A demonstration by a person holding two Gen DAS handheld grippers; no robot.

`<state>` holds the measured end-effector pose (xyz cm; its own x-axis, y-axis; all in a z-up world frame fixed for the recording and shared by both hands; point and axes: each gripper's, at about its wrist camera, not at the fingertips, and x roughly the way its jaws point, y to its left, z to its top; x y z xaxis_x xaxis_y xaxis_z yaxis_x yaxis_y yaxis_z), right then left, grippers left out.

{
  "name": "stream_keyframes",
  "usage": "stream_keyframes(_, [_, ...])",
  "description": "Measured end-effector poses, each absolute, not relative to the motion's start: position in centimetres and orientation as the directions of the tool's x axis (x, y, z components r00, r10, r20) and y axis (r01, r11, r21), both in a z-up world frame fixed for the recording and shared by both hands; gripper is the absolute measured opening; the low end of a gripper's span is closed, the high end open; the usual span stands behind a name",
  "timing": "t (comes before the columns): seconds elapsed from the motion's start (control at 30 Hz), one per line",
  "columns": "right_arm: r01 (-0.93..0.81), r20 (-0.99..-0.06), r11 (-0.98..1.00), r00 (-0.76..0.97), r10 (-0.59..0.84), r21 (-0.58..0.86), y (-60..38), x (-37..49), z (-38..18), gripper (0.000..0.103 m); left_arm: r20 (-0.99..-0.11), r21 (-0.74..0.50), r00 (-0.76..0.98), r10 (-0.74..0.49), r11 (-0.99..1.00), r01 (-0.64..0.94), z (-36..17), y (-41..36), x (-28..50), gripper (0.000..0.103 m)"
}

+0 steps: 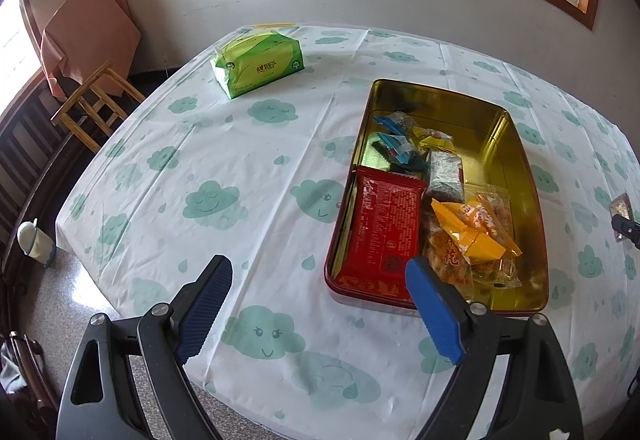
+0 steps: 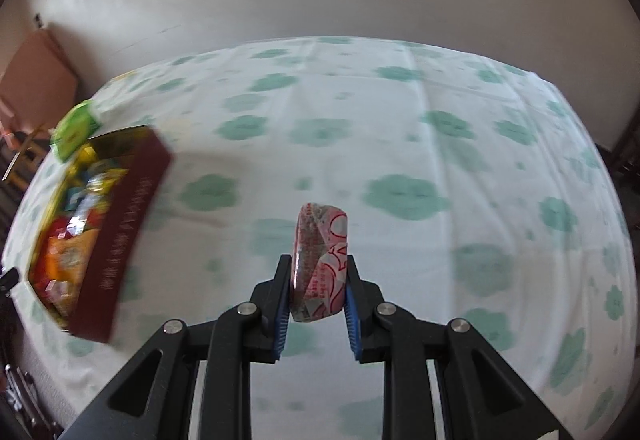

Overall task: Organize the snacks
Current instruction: 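Carry the pink candy into the tin box with the right tool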

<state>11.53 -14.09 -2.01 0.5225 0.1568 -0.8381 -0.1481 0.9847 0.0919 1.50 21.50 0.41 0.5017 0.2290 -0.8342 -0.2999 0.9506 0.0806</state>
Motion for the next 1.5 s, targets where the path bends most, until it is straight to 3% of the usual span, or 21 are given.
stream_keyframes(0.6, [-0.408,-0.835,0.905,0.449,0.318,0.125,1.6,9.5,-0.4,0.023,-0.832,0.084,0.497,0.245,0.943,-0.323,0.4,23.8,0.3,0.087])
stream_keyframes(1.07, [-0.461,-0.855,0.886,0.438,0.277,0.051,6.5,9.7,-1.2,0.023,-0.835,0.087,0.488,0.255,0.936,-0.342,0.0,25.3,-0.2,0.088])
stream_keyframes(1.5, [-0.468,-0.874,0.875,0.366,0.321,0.125,9.0,9.8,-3.9,0.023,-0.836,0.087,0.48,0.265,0.928,-0.363,-0.1,26.5,-0.4,0.088])
